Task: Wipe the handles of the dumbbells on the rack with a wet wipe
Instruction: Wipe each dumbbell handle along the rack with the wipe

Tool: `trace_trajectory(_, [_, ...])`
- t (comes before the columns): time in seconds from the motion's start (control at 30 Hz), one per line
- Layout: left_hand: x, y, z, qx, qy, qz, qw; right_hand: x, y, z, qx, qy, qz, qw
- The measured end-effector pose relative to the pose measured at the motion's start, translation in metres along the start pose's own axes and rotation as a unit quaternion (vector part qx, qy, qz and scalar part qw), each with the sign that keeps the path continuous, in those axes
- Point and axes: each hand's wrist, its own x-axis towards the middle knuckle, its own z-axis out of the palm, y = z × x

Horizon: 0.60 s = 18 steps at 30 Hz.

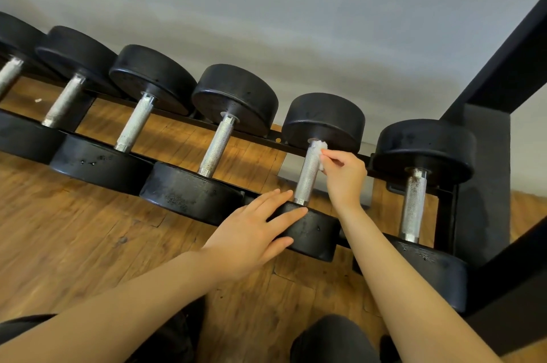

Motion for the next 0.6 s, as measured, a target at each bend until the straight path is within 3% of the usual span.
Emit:
trace_trajectory(0.13, [0.001, 0.002, -0.002, 0.011, -0.006, -0.009, 1.0, -0.002, -0.001, -0.004, -0.022, -0.015, -0.011, 1.0])
trace_trajectory(0.37, [0.0, 0.008, -0.009, 0.0, -0.038, -0.025, 0.999, -0.002, -0.015, 0.002, -0.024, 0.027, -0.029, 0.999])
trace_trajectory(0.6, [0.0, 0.006, -0.003, 0.012, -0.03, -0.013, 0.999, 0.0, -0.009, -0.005, -0.148, -0.041, -0.158, 0.975])
